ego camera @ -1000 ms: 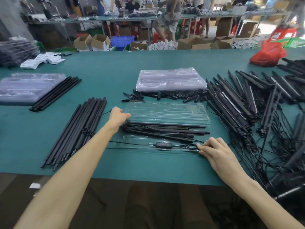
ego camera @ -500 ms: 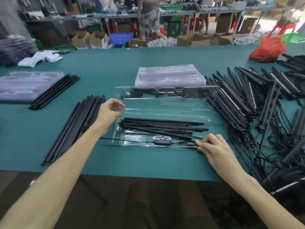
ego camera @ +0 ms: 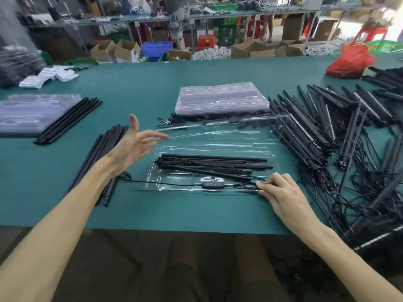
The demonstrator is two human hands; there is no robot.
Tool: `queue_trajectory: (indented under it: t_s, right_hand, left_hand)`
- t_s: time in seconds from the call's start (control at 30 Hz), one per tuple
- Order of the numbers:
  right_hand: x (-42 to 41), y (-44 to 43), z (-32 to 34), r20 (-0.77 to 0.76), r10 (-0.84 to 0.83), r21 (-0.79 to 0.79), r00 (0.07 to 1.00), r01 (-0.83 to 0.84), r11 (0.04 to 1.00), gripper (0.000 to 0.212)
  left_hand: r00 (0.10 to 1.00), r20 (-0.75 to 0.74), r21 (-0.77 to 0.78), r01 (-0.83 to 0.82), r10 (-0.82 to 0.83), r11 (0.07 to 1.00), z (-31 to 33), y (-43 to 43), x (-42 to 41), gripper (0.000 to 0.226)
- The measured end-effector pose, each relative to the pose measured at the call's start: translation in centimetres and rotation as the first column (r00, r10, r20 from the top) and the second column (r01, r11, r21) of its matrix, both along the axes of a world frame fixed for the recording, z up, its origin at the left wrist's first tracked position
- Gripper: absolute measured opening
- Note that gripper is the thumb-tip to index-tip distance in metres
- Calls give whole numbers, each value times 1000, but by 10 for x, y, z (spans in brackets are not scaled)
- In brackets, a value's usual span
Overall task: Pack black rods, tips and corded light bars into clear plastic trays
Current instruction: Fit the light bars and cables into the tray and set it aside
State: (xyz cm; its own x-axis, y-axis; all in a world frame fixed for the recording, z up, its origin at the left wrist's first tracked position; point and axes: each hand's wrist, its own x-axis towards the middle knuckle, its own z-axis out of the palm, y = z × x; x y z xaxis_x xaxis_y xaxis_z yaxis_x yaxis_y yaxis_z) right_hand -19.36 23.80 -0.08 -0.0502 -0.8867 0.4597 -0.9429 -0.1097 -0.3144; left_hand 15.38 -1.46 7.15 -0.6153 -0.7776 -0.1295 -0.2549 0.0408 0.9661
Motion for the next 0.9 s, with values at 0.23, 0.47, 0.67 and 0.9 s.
queue_trajectory:
  t_s: [0.23, 0.47, 0.67, 0.9]
  right_hand:
    - [-1, 0, -1, -6, -3, -11, 1000, 3, 1000, 18]
    - [0, -1, -2, -25, -11, -47, 1000, 10, 999, 16]
    - [3, 0, -2, -47, -36, -77, 998, 32, 997, 20]
    - [6, 3, -6, -129, -82, -86, 988, 71, 994, 26]
  left_hand:
    - [995, 60, -113, -72, 79, 991, -4, 9, -11, 65]
    - [851, 495, -204, 312, -177, 928, 25, 11, -5, 32]
    - [687, 718, -339, 482, -108, 808, 17, 33, -59, 44]
    - [645, 747, -335, 575, -162, 747, -21, 60, -128, 55]
